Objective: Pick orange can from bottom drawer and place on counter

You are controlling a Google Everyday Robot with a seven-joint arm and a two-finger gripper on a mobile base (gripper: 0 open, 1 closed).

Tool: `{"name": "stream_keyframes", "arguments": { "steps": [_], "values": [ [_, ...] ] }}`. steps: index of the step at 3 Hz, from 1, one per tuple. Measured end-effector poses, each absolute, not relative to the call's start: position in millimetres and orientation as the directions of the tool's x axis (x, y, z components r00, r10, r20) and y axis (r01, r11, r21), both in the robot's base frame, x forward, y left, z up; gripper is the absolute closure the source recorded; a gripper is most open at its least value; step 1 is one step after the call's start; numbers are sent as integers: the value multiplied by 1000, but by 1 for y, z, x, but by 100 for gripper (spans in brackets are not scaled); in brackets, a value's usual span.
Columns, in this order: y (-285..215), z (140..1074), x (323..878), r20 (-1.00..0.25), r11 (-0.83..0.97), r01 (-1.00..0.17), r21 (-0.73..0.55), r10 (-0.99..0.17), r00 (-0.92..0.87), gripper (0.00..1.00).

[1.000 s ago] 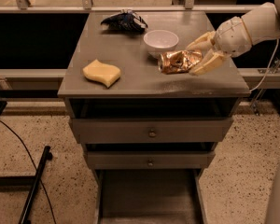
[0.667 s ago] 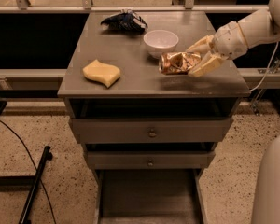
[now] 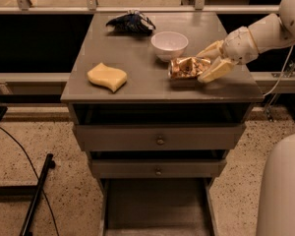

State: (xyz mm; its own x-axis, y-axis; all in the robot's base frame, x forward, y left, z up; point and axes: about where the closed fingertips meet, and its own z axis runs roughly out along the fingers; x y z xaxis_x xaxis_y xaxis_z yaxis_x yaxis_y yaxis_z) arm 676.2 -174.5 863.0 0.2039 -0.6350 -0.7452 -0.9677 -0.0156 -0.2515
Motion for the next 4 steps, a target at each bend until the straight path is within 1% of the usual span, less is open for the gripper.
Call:
{"name": "stream_keyframes", "arguments": {
  "steps": [1,2,3,4],
  "values": [
    [-172,861,679,-747,-12,-967,-254,-633,204,35],
    [-167,859,684,-749,-8,-967,-256,-630,204,4],
    [-166,858,685,-750,-6,-966,-257,-629,203,0],
    [-166,858,685,-750,-6,-966,-257,-629,203,0]
  ]
}}
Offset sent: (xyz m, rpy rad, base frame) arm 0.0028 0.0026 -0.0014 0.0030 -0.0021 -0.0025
